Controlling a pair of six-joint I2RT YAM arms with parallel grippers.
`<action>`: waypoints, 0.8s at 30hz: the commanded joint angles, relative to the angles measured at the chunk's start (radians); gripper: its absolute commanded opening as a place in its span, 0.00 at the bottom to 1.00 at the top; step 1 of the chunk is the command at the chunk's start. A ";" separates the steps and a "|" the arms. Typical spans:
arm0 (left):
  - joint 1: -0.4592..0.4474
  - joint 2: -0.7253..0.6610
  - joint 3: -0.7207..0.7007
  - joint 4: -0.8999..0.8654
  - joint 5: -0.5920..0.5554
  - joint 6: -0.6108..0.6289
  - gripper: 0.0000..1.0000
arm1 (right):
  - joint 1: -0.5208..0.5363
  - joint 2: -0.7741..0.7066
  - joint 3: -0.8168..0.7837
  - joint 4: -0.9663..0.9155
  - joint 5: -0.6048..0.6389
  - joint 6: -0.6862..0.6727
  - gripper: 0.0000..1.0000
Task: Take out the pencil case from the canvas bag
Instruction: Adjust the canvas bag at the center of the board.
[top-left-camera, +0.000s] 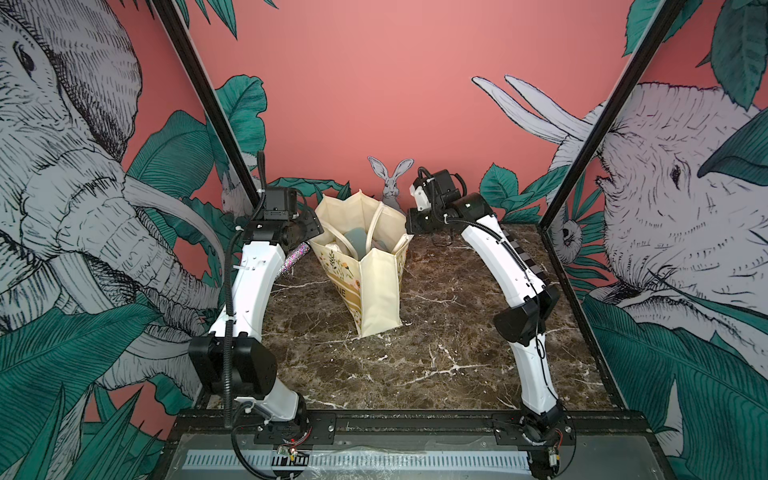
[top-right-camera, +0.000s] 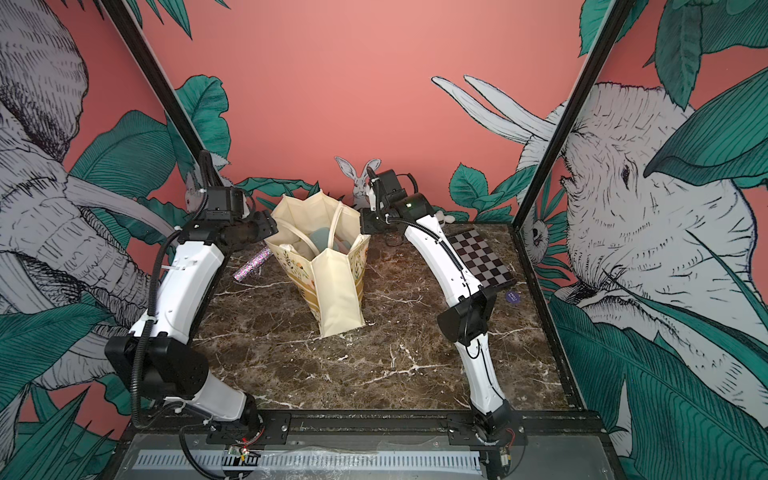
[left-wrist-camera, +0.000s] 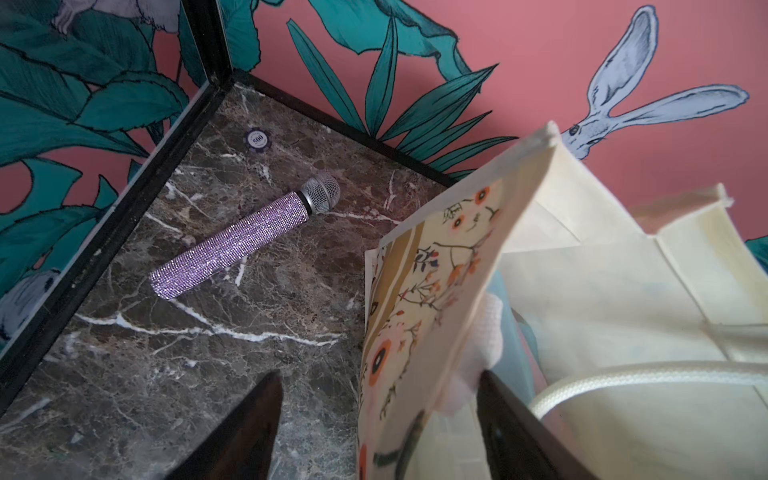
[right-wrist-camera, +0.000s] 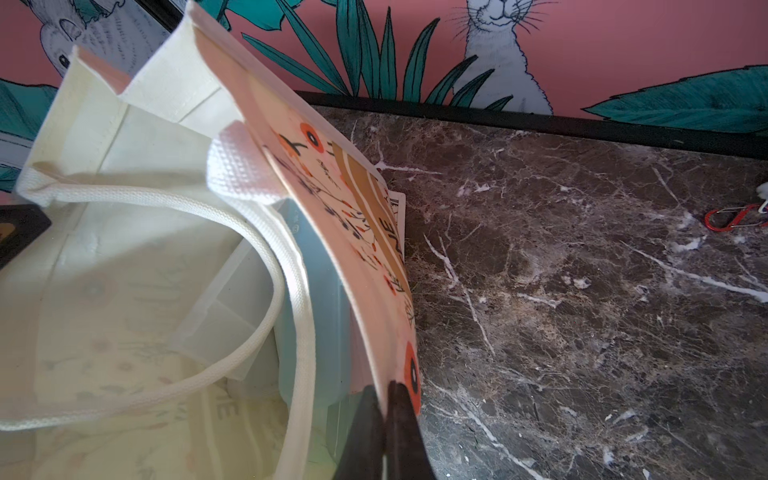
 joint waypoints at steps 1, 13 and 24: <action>-0.001 -0.007 0.023 -0.075 0.003 -0.011 0.66 | 0.004 -0.042 -0.013 -0.013 0.005 -0.009 0.00; -0.001 -0.056 -0.021 -0.086 0.041 -0.010 0.32 | 0.004 -0.037 -0.014 -0.011 0.042 -0.006 0.00; -0.001 0.012 0.135 -0.109 0.073 0.039 0.00 | 0.004 -0.155 -0.215 0.172 -0.017 0.073 0.00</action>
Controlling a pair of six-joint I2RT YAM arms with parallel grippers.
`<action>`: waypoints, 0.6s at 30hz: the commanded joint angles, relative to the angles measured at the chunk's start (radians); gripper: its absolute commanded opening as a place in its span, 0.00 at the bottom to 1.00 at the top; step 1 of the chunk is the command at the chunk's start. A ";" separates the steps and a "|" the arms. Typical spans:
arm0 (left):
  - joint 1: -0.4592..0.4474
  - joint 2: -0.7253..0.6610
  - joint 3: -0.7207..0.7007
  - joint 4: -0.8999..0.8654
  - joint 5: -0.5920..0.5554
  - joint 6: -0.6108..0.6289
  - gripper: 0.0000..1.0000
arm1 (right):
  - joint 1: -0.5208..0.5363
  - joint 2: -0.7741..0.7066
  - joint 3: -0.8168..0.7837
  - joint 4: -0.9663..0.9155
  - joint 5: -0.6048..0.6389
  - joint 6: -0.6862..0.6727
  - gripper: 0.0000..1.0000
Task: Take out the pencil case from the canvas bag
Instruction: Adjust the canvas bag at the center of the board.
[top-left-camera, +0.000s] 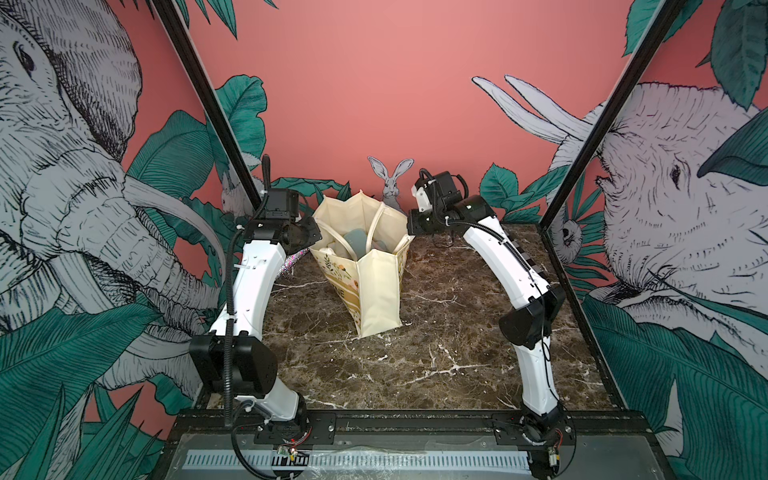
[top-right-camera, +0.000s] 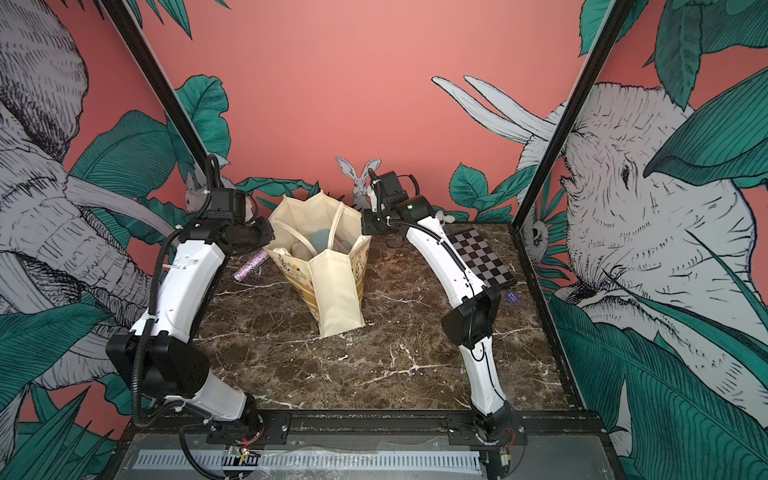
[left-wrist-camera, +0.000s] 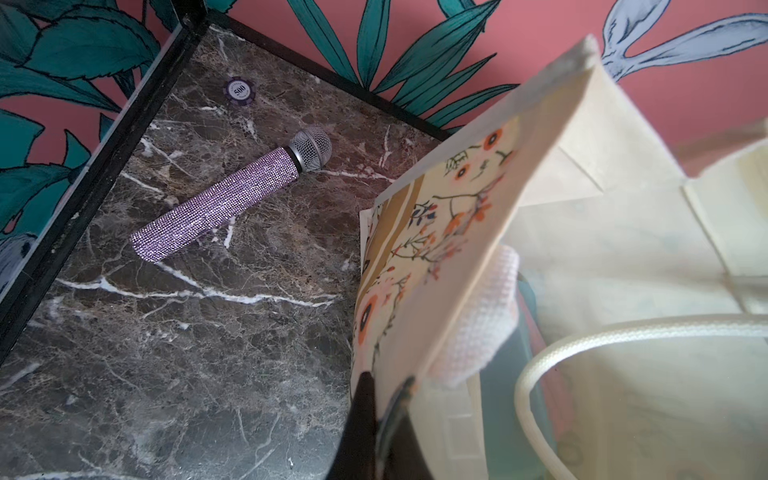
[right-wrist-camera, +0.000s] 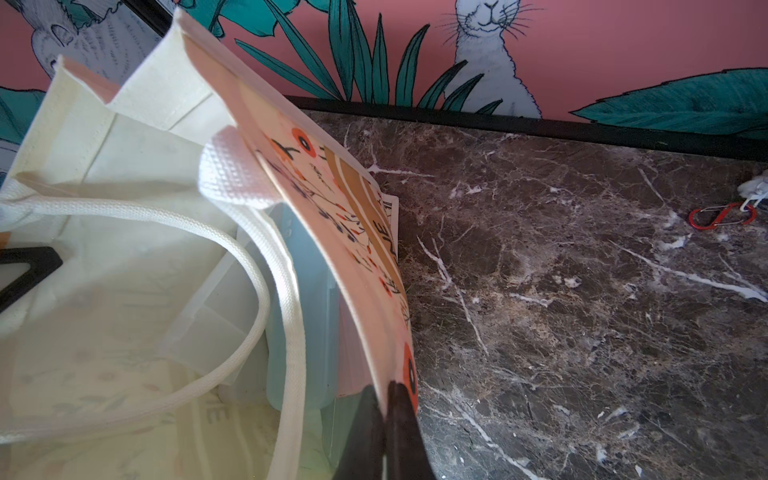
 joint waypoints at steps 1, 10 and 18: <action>0.001 0.016 0.133 -0.014 0.019 0.034 0.00 | 0.004 -0.094 -0.104 0.137 -0.064 0.079 0.00; -0.001 0.189 0.454 -0.022 0.170 0.081 0.00 | 0.041 -0.258 -0.605 0.693 -0.212 0.413 0.00; -0.091 0.390 0.790 -0.122 0.273 0.185 0.00 | 0.139 -0.242 -0.839 0.983 -0.160 0.564 0.00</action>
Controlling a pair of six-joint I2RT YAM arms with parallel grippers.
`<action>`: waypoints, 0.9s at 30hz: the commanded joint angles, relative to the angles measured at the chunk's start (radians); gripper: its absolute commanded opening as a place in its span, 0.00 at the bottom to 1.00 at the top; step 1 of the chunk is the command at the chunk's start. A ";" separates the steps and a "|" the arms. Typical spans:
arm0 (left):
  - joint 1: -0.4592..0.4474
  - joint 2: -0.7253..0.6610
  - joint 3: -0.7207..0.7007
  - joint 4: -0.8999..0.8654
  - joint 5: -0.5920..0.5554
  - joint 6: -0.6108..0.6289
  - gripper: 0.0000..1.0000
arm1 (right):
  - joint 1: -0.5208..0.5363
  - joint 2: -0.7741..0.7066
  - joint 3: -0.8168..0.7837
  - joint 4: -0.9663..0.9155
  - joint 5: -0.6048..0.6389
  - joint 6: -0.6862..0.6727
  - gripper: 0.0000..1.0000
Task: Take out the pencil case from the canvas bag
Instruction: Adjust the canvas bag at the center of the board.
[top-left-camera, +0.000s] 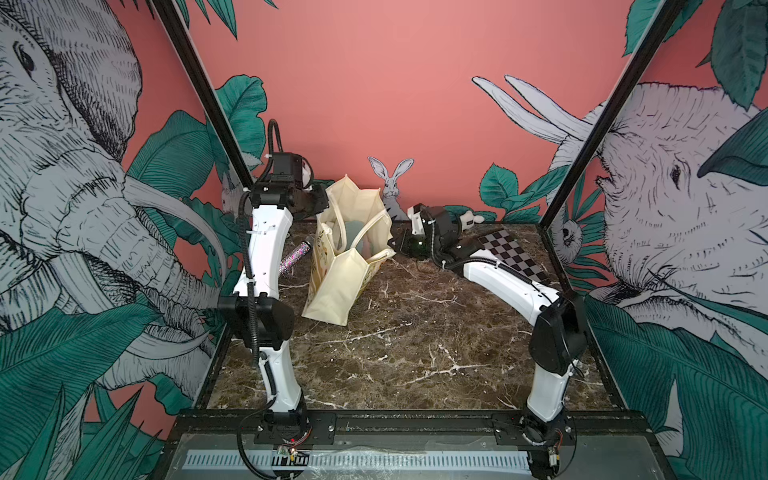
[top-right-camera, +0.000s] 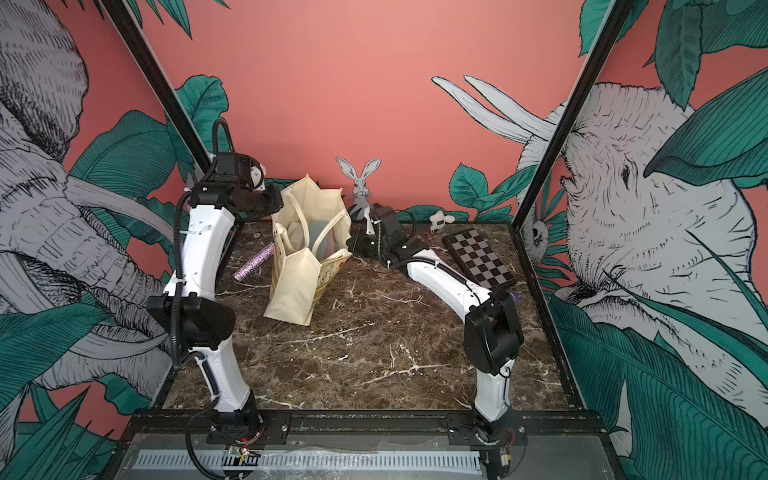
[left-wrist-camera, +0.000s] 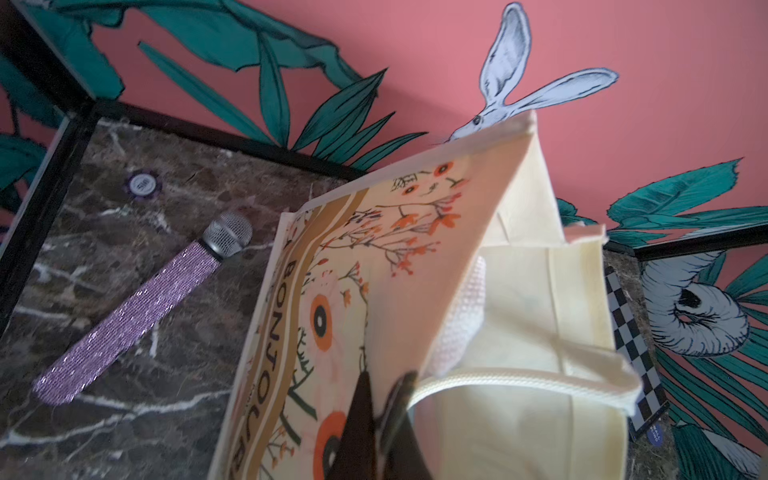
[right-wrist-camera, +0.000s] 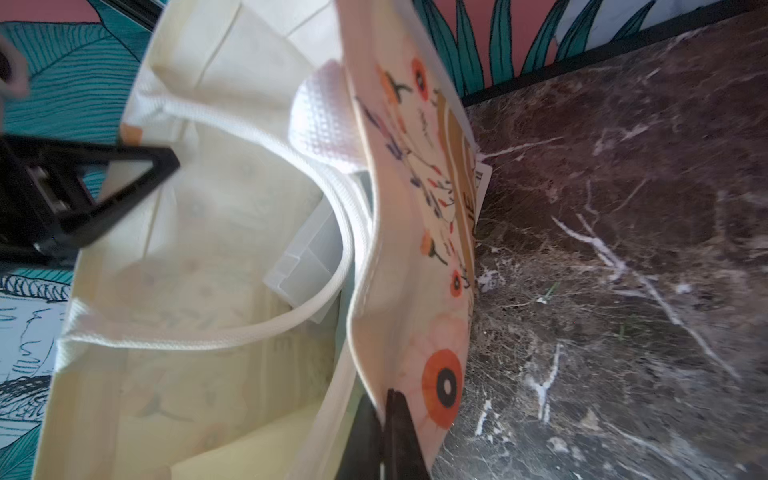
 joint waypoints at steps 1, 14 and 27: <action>-0.067 0.006 0.163 0.043 0.118 0.070 0.00 | 0.060 0.018 -0.069 0.195 0.011 0.115 0.00; -0.144 -0.057 -0.021 0.112 0.221 0.157 0.00 | 0.100 0.093 -0.202 0.312 0.094 0.105 0.11; -0.143 -0.195 -0.270 0.217 0.189 0.154 0.00 | 0.103 -0.252 -0.540 0.194 0.292 -0.155 0.66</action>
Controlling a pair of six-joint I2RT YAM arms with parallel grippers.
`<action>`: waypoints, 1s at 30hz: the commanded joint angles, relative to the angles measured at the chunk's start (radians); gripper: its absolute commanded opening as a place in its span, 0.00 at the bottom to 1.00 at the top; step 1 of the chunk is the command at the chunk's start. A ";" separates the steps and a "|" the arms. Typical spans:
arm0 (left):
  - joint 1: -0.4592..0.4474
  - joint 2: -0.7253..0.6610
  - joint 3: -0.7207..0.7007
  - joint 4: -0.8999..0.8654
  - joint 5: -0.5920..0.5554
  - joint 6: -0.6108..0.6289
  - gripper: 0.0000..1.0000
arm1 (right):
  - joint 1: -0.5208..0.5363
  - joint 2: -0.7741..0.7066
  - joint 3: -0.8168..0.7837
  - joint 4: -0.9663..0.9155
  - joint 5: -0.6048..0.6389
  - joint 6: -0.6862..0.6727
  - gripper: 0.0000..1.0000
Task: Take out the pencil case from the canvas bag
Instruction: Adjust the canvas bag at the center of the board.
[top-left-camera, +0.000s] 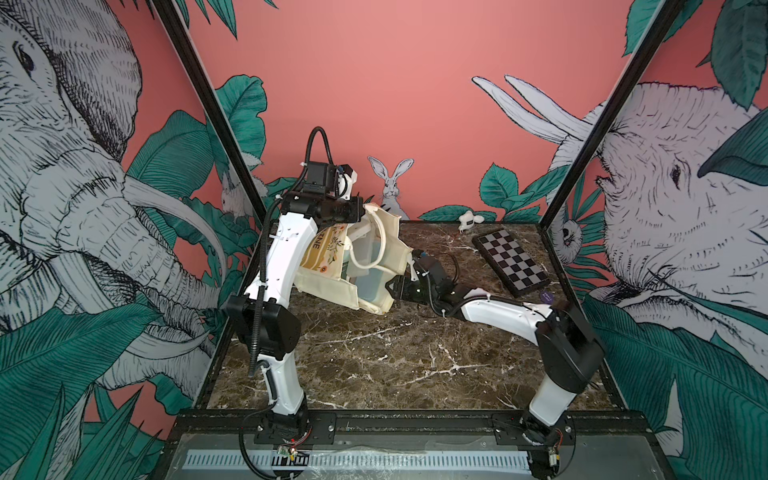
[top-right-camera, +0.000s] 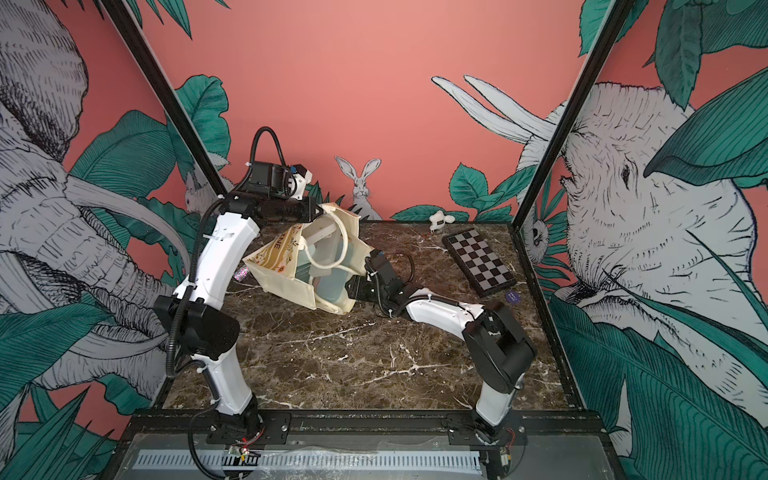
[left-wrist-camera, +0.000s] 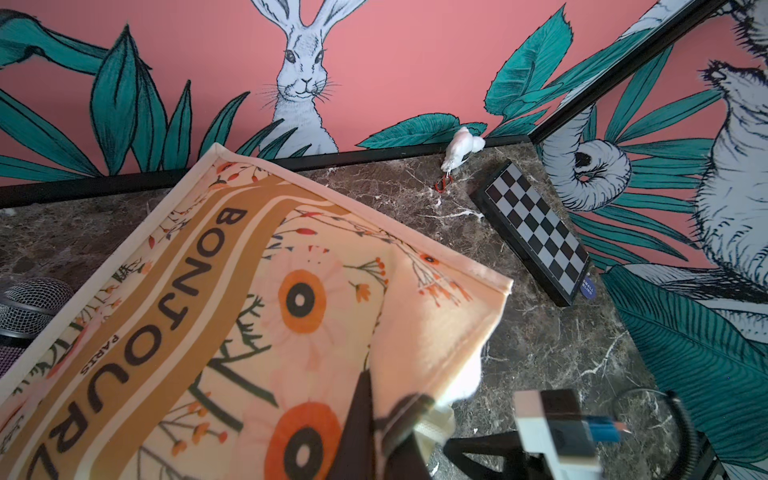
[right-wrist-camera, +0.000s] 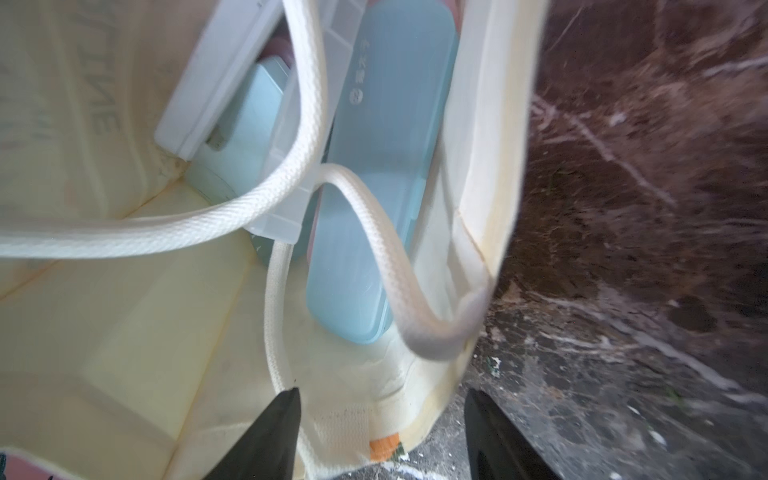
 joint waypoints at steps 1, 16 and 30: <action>0.004 -0.080 -0.011 0.057 0.021 -0.002 0.00 | 0.002 -0.071 -0.045 -0.032 0.096 -0.097 0.66; 0.004 -0.077 -0.016 0.058 0.028 -0.019 0.00 | 0.104 0.102 0.246 -0.267 -0.079 -0.469 0.45; 0.004 -0.083 -0.011 0.047 0.034 -0.020 0.00 | 0.133 0.364 0.493 -0.371 -0.076 -0.495 0.64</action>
